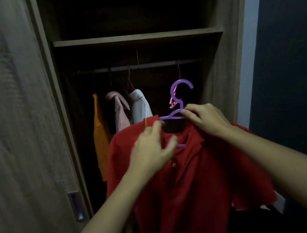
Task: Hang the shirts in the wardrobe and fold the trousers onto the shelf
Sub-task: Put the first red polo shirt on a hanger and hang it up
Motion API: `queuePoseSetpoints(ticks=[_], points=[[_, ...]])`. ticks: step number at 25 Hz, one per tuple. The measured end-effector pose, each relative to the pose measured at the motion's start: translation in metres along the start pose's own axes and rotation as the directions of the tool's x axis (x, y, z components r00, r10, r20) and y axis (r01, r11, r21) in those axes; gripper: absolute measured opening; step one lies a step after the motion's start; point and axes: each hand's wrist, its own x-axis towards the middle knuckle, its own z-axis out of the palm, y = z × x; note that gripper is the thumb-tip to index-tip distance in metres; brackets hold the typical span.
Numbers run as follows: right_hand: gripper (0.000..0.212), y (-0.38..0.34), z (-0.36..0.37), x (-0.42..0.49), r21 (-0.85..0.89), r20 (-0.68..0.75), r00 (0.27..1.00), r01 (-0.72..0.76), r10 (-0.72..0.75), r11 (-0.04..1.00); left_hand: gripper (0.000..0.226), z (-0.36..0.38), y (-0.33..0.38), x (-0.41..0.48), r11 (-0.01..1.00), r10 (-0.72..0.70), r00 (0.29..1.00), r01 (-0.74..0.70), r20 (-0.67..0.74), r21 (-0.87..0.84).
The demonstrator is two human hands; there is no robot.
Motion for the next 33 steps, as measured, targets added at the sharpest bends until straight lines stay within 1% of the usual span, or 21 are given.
queuePoseSetpoints(ticks=[2, 3, 4, 5, 6, 10, 12, 14, 15, 17, 18, 20, 22, 23, 24, 25, 27, 28, 29, 32, 33], points=[[0.031, 0.003, -0.01, 0.0, 0.139, -0.008, 0.999, 0.044, -0.043, 0.989, 0.058, -0.016, -0.028, 0.012, 0.986, 0.055, 0.991, -0.035, -0.121, 0.166], [0.032, 0.002, -0.013, 0.001, 0.182, -0.012, 0.997, 0.073, -0.072, 0.981, 0.06, -0.022, -0.045, 0.02, 0.972, 0.081, 0.993, -0.061, -0.081, 0.226], [0.031, 0.0, -0.015, 0.002, 0.2, -0.01, 0.996, 0.094, -0.094, 0.975, 0.057, -0.026, -0.059, 0.025, 0.973, 0.095, 0.995, -0.095, 0.012, 0.212], [0.031, -0.002, -0.017, 0.002, 0.195, -0.005, 0.994, 0.105, -0.106, 0.975, 0.052, -0.03, -0.068, 0.027, 0.983, 0.103, 0.989, -0.117, 0.103, 0.142], [0.034, -0.004, -0.019, 0.001, 0.165, 0.004, 0.994, 0.107, -0.109, 0.98, 0.048, -0.031, -0.075, 0.028, 0.991, 0.108, 0.985, -0.117, 0.137, 0.058], [0.048, 0.013, -0.035, -0.008, -0.034, -0.023, 0.999, 0.031, -0.031, 0.999, 0.029, -0.047, -0.093, 0.031, 0.975, 0.062, 0.998, -0.062, -0.008, -0.212], [0.054, 0.023, -0.04, -0.011, 0.043, 0.06, 0.998, 0.003, -0.006, 0.999, 0.023, -0.052, -0.097, 0.03, 0.956, 0.042, 0.999, -0.043, -0.012, -0.289], [0.048, 0.027, -0.045, -0.008, 0.235, 0.157, 0.988, -0.033, -0.005, 0.972, 0.02, -0.052, -0.098, 0.029, 0.947, 0.029, 1.0, -0.029, -0.005, -0.319], [0.041, 0.028, -0.047, -0.005, 0.282, 0.182, 0.983, -0.045, -0.007, 0.958, 0.018, -0.05, -0.1, 0.03, 0.942, 0.029, 1.0, -0.028, -0.004, -0.333], [0.026, 0.029, -0.052, -0.003, 0.252, 0.205, 0.978, -0.013, -0.04, 0.968, 0.008, -0.05, -0.105, 0.03, 0.92, 0.026, 1.0, -0.018, 0.014, -0.391], [0.022, 0.03, -0.053, -0.003, 0.252, 0.178, 0.982, 0.022, -0.069, 0.967, 0.004, -0.051, -0.106, 0.03, 0.902, 0.021, 0.999, -0.007, 0.028, -0.432], [0.019, 0.028, -0.052, -0.007, 0.277, 0.016, 0.992, 0.115, -0.124, 0.954, 0.014, -0.053, -0.107, 0.031, 0.866, 0.023, 0.999, -0.003, 0.034, -0.499], [0.022, 0.023, -0.05, -0.013, 0.25, -0.173, 0.974, 0.187, -0.146, 0.95, 0.015, -0.057, -0.103, 0.035, 0.83, 0.035, 0.999, -0.012, 0.031, -0.558], [0.027, 0.021, -0.05, -0.013, 0.266, -0.212, 0.967, 0.193, -0.138, 0.944, 0.018, -0.059, -0.1, 0.036, 0.815, 0.036, 0.999, -0.017, 0.021, -0.58], [0.035, 0.02, -0.051, -0.013, 0.302, -0.195, 0.975, 0.165, -0.108, 0.939, 0.021, -0.06, -0.1, 0.037, 0.805, 0.036, 0.999, -0.023, 0.009, -0.593], [0.04, 0.021, -0.054, -0.012, 0.33, -0.108, 0.992, 0.096, -0.063, 0.939, 0.023, -0.061, -0.1, 0.037, 0.804, 0.039, 0.999, -0.033, -0.003, -0.594], [0.037, 0.024, -0.058, -0.008, 0.253, 0.112, 0.993, 0.0, -0.029, 0.968, 0.025, -0.062, -0.1, 0.036, 0.805, 0.057, 0.998, -0.046, 0.0, -0.592], [0.032, 0.025, -0.058, -0.007, 0.238, 0.17, 0.985, -0.005, -0.037, 0.971, 0.025, -0.062, -0.103, 0.035, 0.809, 0.065, 0.998, -0.046, 0.011, -0.586], [0.027, 0.025, -0.057, -0.008, 0.273, 0.18, 0.983, -0.007, -0.044, 0.962, 0.024, -0.063, -0.105, 0.035, 0.821, 0.07, 0.997, -0.042, 0.027, -0.57], [0.02, 0.023, -0.054, -0.009, 0.345, 0.075, 0.997, -0.033, 0.008, 0.938, 0.016, -0.071, -0.115, 0.036, 0.867, 0.033, 0.999, -0.015, 0.026, -0.498], [0.022, 0.022, -0.052, -0.009, 0.344, 0.051, 0.998, -0.052, 0.037, 0.938, 0.022, -0.074, -0.117, 0.037, 0.883, 0.02, 1.0, -0.016, 0.004, -0.468]])
